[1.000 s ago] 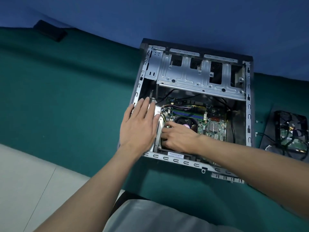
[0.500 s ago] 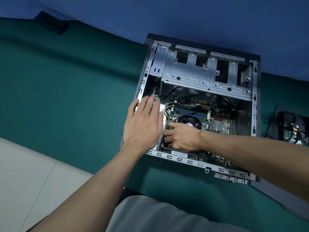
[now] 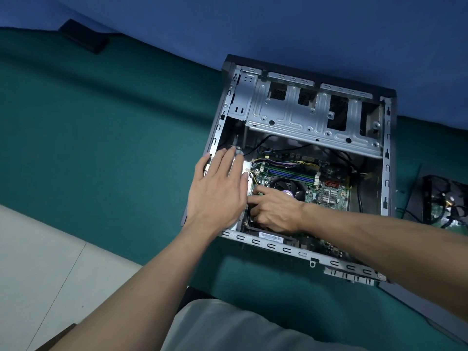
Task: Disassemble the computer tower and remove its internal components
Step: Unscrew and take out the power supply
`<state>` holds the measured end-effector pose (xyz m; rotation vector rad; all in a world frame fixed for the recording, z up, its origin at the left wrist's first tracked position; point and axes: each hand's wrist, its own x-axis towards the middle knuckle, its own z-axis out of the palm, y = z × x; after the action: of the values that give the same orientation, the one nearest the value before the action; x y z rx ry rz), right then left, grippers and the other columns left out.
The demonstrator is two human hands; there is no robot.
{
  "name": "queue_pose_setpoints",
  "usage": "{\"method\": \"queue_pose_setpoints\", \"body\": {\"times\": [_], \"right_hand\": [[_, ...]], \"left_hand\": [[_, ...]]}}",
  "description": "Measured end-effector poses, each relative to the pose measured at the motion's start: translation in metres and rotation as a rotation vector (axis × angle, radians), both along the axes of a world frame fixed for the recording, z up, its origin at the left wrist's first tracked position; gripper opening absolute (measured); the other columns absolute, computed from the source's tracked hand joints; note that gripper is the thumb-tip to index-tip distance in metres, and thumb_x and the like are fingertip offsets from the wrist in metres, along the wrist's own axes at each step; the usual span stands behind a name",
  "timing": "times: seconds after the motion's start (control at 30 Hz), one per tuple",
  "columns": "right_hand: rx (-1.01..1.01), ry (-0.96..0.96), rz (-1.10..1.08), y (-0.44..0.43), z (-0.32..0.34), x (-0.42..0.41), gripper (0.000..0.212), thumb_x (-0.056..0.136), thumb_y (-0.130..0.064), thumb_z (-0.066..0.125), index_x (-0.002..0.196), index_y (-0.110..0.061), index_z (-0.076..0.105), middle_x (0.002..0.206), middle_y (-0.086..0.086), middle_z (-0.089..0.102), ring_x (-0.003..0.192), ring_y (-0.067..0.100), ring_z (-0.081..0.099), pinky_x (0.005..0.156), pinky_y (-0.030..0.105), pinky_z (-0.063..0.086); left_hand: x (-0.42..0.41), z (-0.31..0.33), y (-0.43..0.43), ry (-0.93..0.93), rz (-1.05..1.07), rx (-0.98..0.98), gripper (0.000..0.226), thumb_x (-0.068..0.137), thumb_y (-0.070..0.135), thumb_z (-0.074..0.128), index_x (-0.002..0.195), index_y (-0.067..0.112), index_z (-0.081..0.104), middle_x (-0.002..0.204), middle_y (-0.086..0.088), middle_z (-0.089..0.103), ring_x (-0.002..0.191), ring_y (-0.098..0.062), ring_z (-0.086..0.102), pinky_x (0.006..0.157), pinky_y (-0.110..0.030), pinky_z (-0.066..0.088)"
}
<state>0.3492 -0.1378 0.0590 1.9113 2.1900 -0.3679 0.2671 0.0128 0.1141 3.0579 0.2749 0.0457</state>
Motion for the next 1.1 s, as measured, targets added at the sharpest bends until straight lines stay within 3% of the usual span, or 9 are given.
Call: {"method": "queue_pose_setpoints", "body": {"times": [0.1, 0.23, 0.33, 0.67, 0.77, 0.87, 1.1], "right_hand": [[0.028, 0.016, -0.046, -0.003, 0.001, -0.004, 0.043, 0.092, -0.026, 0.03, 0.059, -0.018, 0.057, 0.067, -0.009, 0.061, 0.092, 0.016, 0.04, 0.085, 0.032, 0.03], [0.053, 0.079, -0.065, -0.005, 0.002, -0.01, 0.032, 0.09, -0.025, 0.049, 0.06, -0.016, 0.059, 0.07, -0.006, 0.062, 0.095, 0.018, 0.045, 0.088, 0.032, 0.029], [-0.036, 0.119, -0.134, 0.002, -0.002, -0.003, 0.031, 0.092, -0.018, 0.045, 0.064, -0.017, 0.058, 0.075, -0.006, 0.063, 0.103, 0.016, 0.041, 0.101, 0.035, 0.026], [-0.042, 0.212, -0.209, 0.002, -0.001, -0.005, 0.037, 0.088, -0.006, 0.048, 0.054, -0.018, 0.041, 0.064, -0.007, 0.046, 0.09, 0.01, 0.029, 0.101, 0.035, 0.024], [-0.064, 0.202, -0.225, 0.003, 0.0, -0.008, 0.035, 0.088, -0.006, 0.047, 0.056, -0.019, 0.041, 0.068, -0.004, 0.052, 0.098, 0.014, 0.037, 0.102, 0.032, 0.019], [-0.057, 0.178, -0.18, 0.002, 0.004, -0.012, 0.042, 0.088, -0.006, 0.05, 0.053, -0.022, 0.031, 0.068, -0.003, 0.051, 0.096, 0.014, 0.037, 0.099, 0.029, 0.014], [-0.134, 0.23, -0.247, 0.007, 0.008, -0.005, 0.032, 0.087, -0.003, 0.045, 0.059, -0.018, 0.046, 0.063, -0.007, 0.037, 0.097, 0.017, 0.039, 0.103, 0.034, 0.022]], "left_hand": [[0.0, -0.001, 0.0, -0.007, -0.002, 0.001, 0.044, 0.1, 0.034, 0.025, 0.132, 0.017, 0.048, 0.142, 0.001, 0.046, 0.132, -0.016, 0.039, 0.112, -0.038, 0.019], [-0.001, 0.0, 0.0, -0.002, -0.002, 0.001, 0.043, 0.1, 0.035, 0.025, 0.133, 0.017, 0.047, 0.141, 0.001, 0.047, 0.131, -0.015, 0.039, 0.112, -0.038, 0.018], [0.0, 0.0, 0.0, 0.001, -0.002, 0.001, 0.042, 0.1, 0.035, 0.025, 0.132, 0.018, 0.047, 0.142, 0.002, 0.046, 0.132, -0.015, 0.038, 0.113, -0.039, 0.019], [0.0, -0.001, 0.001, 0.001, -0.003, -0.001, 0.043, 0.1, 0.035, 0.024, 0.132, 0.018, 0.047, 0.142, 0.002, 0.046, 0.132, -0.016, 0.038, 0.112, -0.039, 0.02], [0.0, -0.001, 0.001, -0.002, -0.003, -0.001, 0.043, 0.1, 0.035, 0.024, 0.131, 0.017, 0.048, 0.141, 0.001, 0.047, 0.132, -0.016, 0.039, 0.112, -0.039, 0.02], [-0.001, -0.002, 0.0, 0.003, -0.008, 0.0, 0.043, 0.1, 0.035, 0.024, 0.132, 0.017, 0.047, 0.142, 0.001, 0.047, 0.132, -0.016, 0.038, 0.112, -0.039, 0.019], [-0.001, -0.001, 0.001, -0.004, -0.009, -0.005, 0.042, 0.1, 0.035, 0.025, 0.131, 0.017, 0.047, 0.141, 0.002, 0.047, 0.132, -0.016, 0.038, 0.113, -0.039, 0.019]]}}
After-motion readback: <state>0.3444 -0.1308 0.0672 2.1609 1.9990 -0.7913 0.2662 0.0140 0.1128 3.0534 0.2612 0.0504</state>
